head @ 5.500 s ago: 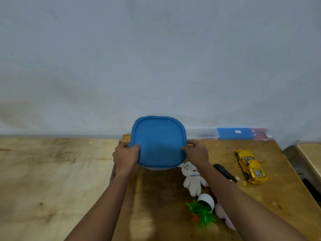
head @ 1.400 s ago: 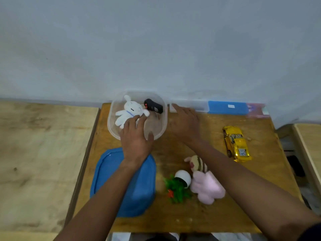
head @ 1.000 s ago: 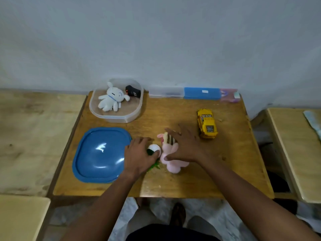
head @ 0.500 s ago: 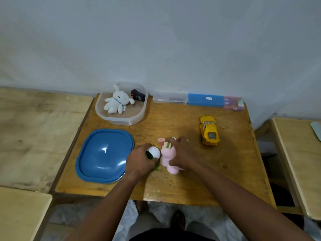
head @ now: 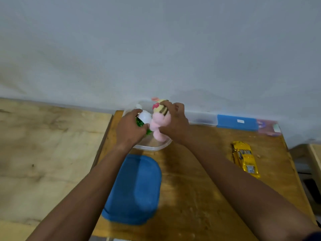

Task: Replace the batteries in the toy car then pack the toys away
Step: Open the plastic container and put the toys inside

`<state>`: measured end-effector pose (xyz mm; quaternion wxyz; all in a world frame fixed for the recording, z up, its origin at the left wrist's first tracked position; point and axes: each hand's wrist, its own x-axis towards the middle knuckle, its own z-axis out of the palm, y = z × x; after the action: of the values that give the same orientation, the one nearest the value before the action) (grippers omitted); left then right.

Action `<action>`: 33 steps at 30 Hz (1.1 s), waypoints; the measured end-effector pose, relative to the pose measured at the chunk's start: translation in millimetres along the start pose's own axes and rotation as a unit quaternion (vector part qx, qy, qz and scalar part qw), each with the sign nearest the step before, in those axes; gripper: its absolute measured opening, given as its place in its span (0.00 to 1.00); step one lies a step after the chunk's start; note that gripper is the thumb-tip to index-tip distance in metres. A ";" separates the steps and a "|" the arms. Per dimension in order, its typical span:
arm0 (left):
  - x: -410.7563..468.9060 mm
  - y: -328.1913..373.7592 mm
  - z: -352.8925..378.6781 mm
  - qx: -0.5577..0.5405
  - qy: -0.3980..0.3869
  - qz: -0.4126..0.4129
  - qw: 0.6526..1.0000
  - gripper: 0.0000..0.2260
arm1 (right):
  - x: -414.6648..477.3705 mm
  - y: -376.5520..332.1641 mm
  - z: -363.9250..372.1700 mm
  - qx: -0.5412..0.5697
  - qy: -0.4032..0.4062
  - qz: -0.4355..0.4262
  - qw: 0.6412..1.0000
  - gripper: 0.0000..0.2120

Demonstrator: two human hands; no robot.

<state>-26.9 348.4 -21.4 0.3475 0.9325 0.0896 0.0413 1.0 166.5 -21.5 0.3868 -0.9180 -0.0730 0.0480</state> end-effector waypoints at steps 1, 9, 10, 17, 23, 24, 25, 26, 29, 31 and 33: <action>12.2 -7.9 -0.5 0.023 -0.027 0.001 0.999 0.26 | 10.8 -1.4 9.2 -0.035 -0.022 -0.005 0.999 0.40; 47.8 -54.1 32.6 0.131 -0.211 0.065 0.967 0.21 | 35.0 7.3 46.0 -0.263 -0.194 -0.038 0.944 0.41; 49.6 -54.7 36.3 0.134 -0.216 0.070 0.965 0.22 | 36.5 6.9 47.6 -0.281 -0.197 -0.042 0.938 0.40; 56.2 -64.8 42.3 0.172 -0.283 0.071 0.941 0.26 | 40.5 2.0 59.7 -0.391 -0.239 -0.040 0.888 0.38; 18.0 -56.2 20.9 0.149 -0.108 0.125 0.975 0.27 | 7.8 0.1 54.6 -0.382 -0.099 -0.081 0.915 0.33; 6.3 -55.9 16.6 0.115 -0.067 0.119 0.984 0.27 | -6.8 1.3 54.7 -0.328 -0.040 -0.079 0.941 0.28; -7.2 -57.5 13.2 0.085 -0.026 0.106 0.990 0.26 | -24.4 4.5 56.7 -0.251 0.030 -0.064 0.965 0.23; -22.3 -60.3 10.3 0.062 0.016 0.089 0.994 0.26 | -44.9 8.7 60.1 -0.164 0.094 -0.035 0.981 0.19; -73.1 -79.1 7.4 0.028 0.102 0.026 0.994 0.25 | -112.5 27.4 80.9 -0.033 0.155 0.089 0.983 0.13; -106.8 -96.1 7.8 0.029 0.103 -0.045 0.993 0.26 | -150.3 42.6 99.0 -0.019 0.088 0.171 0.981 0.16; -136.2 -108.4 5.6 0.049 0.062 -0.139 0.987 0.28 | -176.4 52.3 113.3 -0.014 -0.003 0.216 0.976 0.21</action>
<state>-174.7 398.6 -98.7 0.2980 0.9224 0.2413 0.0458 -184.1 179.9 -132.2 0.3544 -0.9172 0.1256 0.1320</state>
